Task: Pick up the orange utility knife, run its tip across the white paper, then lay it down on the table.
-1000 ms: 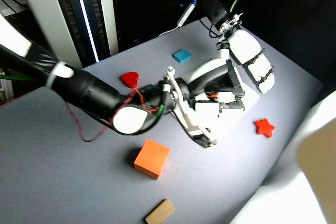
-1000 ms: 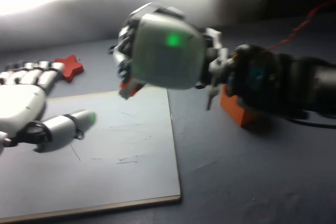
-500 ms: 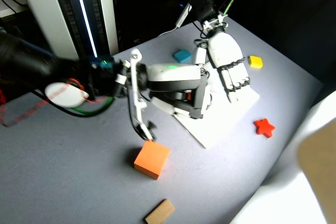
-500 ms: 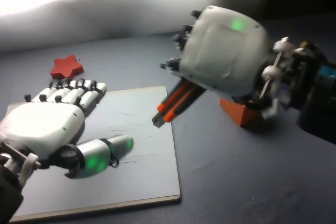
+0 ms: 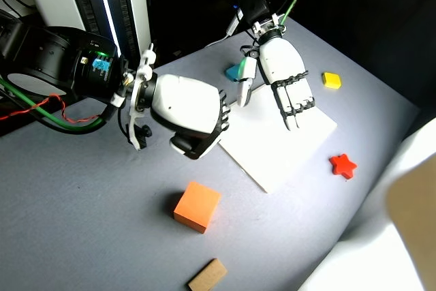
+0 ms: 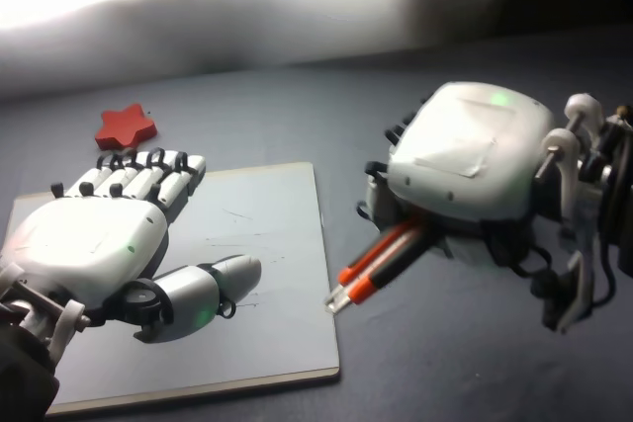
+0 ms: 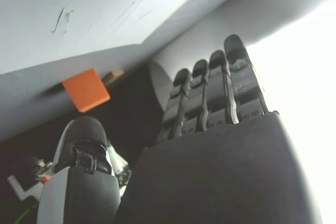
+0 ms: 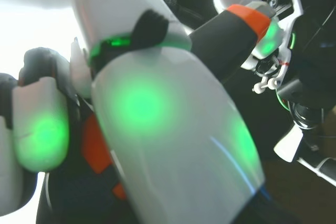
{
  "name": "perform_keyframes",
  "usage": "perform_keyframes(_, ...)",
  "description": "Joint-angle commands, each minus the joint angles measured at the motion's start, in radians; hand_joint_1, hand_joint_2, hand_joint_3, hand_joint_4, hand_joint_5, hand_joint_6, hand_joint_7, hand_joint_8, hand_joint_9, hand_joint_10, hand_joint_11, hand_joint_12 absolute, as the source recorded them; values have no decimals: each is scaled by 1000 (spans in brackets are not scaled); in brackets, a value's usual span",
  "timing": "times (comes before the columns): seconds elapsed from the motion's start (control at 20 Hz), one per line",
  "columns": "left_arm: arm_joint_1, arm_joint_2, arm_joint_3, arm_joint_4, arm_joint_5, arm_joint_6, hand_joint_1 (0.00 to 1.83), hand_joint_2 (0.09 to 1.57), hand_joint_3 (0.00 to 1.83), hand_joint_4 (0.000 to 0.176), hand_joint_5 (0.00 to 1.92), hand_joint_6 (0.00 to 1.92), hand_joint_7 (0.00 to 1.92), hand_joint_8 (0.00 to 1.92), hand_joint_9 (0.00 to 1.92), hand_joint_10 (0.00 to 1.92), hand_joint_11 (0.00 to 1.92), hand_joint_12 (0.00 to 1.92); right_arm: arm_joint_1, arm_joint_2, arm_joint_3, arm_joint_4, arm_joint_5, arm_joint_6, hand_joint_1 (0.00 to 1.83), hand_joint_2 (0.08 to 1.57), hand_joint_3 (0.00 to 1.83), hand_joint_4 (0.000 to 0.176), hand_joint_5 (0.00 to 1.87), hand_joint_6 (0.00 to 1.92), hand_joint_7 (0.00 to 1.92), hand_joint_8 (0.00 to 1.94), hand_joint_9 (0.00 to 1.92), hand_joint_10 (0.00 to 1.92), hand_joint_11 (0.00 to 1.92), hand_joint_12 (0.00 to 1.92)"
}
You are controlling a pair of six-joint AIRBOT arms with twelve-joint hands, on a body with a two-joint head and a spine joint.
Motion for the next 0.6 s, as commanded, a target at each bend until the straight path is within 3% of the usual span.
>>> perform_keyframes(0.0,-4,1,2,45,-103,6,0,1199,1,0,0,0,0,0,0,0,0,348,-4,5,-1,0,79,2,1490,1258,86,176,1430,1921,1619,1941,1718,1921,1760,1921)
perform_keyframes(0.3,14,1,-5,23,-137,6,0,1198,0,0,0,0,0,0,0,0,0,383,-100,-5,21,0,125,-53,1496,1209,104,176,1412,1921,1535,1941,1627,1921,1639,1921)
perform_keyframes(0.4,18,1,-5,23,-137,2,0,1196,0,0,0,0,0,0,0,0,0,419,-119,-13,36,0,148,-50,1502,1190,113,176,1316,1921,1458,1941,1537,1921,1508,1921)
perform_keyframes(0.5,19,1,-5,23,-137,-1,0,1194,0,0,0,0,0,0,4,1,0,441,-121,-18,42,0,152,-50,1488,1090,309,176,1231,1921,1349,1941,1426,1921,1382,1921)
perform_keyframes(0.55,19,1,-5,23,-137,-1,0,1194,0,0,0,0,0,0,4,1,0,441,-121,-21,43,0,152,-50,1488,1090,309,176,1231,1921,1349,1941,1426,1921,1382,1921)
